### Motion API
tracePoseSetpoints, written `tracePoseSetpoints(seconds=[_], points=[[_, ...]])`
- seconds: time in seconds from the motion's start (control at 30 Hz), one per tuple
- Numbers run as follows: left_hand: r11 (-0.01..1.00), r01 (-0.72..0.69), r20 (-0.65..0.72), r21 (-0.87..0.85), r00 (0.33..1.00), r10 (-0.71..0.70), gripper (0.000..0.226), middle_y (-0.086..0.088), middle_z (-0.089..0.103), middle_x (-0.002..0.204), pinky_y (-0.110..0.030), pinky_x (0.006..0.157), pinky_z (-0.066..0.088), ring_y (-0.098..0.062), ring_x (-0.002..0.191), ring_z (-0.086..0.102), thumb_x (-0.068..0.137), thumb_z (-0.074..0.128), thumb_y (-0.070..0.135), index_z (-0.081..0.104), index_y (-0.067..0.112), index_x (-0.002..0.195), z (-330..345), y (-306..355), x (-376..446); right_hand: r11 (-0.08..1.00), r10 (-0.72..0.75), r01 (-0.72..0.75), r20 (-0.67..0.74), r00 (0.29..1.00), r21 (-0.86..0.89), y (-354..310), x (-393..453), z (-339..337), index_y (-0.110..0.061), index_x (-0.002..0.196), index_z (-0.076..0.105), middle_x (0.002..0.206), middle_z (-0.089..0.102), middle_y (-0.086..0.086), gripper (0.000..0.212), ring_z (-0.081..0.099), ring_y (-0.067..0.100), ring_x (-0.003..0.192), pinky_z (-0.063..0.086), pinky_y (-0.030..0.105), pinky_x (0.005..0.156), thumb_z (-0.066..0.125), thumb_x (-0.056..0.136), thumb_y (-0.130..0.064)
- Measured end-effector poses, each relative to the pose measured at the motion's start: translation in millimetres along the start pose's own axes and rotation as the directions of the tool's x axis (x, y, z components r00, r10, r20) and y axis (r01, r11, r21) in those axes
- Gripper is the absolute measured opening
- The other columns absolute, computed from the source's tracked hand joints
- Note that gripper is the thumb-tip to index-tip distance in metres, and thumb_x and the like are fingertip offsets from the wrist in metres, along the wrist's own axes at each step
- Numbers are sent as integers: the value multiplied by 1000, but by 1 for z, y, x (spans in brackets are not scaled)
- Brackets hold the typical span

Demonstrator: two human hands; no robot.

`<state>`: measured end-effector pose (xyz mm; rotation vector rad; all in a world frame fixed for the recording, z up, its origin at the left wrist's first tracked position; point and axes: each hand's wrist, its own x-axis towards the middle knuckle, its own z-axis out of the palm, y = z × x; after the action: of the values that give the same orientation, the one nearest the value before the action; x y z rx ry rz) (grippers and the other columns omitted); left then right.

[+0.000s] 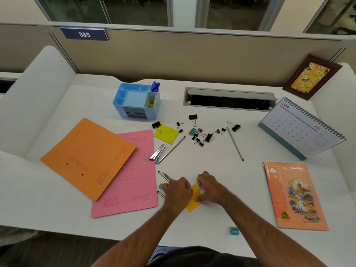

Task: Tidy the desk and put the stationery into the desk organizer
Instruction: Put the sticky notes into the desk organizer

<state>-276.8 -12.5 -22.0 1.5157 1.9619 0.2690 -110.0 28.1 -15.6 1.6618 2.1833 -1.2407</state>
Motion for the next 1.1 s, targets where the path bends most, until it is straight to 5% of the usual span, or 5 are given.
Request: tracePoseSetpoints(seconds=[0.3, 0.57, 0.73, 0.87, 1.1], points=[[996, 15, 128, -84, 992, -4, 17, 12, 72, 100, -33, 88, 29, -6, 98, 65, 91, 65, 22, 71, 29, 104, -21, 1, 8, 989, 3, -2, -9, 1000, 151, 5, 5, -3, -18, 100, 49, 105, 46, -1, 55, 43, 17, 94, 46, 39, 83, 93, 67, -24], [937, 3, 87, -349, 996, 29, 12, 14, 71, 95, -40, 95, 53, -6, 97, 67, 90, 75, 20, 73, 28, 100, -54, 0, 38, 865, -25, 50, -57, 998, 500, -2, 19, -37, -13, 85, 62, 84, 61, 1, 15, 56, 6, 69, 45, 19, 63, 75, 93, -16], [867, -78, -19, -493, 997, 79, 24, 15, 67, 112, -8, 81, 45, -7, 109, 60, 94, 75, 15, 68, 25, 115, -76, -5, 59, 798, 23, 105, -204, 979, 594, -15, 42, -58, -1, 96, 68, 83, 67, 21, 11, 66, 20, 78, 61, 34, 69, 77, 89, -5], [894, -89, -122, -439, 992, 39, 39, 13, 57, 129, -25, 100, 40, -9, 123, 49, 96, 73, 26, 58, 28, 132, -91, -28, 81, 789, 47, 158, -314, 948, 594, -28, 65, -77, -11, 94, 63, 63, 63, 10, 19, 66, 22, 66, 62, 38, 66, 80, 86, -6], [977, -40, -158, -209, 987, 7, 74, -1, 43, 155, -41, 120, 30, -19, 143, 35, 93, 72, 48, 40, 20, 154, -102, -82, 103, 804, -32, 283, -437, 899, 523, -70, 108, -109, -12, 87, 73, 76, 74, 6, 9, 72, 23, 62, 60, 34, 68, 80, 87, -7]])
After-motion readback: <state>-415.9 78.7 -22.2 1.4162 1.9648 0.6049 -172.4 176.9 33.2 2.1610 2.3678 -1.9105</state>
